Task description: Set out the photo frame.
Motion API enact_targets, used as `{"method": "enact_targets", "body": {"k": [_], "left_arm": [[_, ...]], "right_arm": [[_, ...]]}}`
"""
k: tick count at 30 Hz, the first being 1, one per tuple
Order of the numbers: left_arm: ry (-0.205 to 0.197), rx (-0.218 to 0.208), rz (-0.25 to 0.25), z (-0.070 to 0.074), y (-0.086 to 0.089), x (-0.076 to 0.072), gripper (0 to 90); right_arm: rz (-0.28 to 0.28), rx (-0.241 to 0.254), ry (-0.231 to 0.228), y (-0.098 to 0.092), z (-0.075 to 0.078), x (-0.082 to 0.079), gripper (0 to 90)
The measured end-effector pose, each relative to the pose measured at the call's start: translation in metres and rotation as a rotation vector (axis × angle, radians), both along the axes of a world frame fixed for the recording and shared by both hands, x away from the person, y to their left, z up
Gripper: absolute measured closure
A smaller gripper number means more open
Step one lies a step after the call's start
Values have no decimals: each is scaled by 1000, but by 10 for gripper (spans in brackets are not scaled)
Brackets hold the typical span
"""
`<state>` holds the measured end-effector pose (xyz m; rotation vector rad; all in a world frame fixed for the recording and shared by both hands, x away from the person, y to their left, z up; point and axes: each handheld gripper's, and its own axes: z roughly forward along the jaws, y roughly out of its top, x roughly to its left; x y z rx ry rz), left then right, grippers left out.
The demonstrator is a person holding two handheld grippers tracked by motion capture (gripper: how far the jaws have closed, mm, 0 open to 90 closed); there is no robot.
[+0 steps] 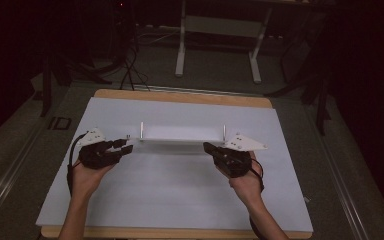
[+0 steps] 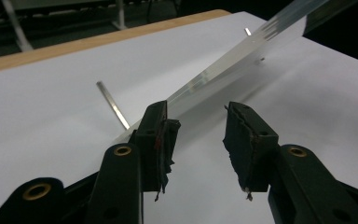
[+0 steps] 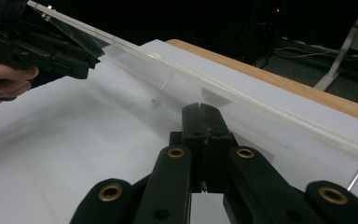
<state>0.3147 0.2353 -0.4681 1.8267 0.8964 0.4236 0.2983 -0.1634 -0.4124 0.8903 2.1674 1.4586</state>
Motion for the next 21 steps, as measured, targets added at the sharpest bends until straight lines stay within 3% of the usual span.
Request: {"method": "enact_targets", "body": {"k": [8,12,16,21], "left_arm": [[-66,-9,-12,3,-12,4,460],[-103,17,-18,6,-20,9,366],[-127,-6,-15,7,-25,16,357],[-119,-31,-16,7,-28,19,418]], "right_arm": [[-10,1,7,-2,-1,4,900],[-8,-2,8,-2,-1,6,900],[-15,-5,9,-5,0,7,900],[-37,1,5,-11,3,10,900]]}}
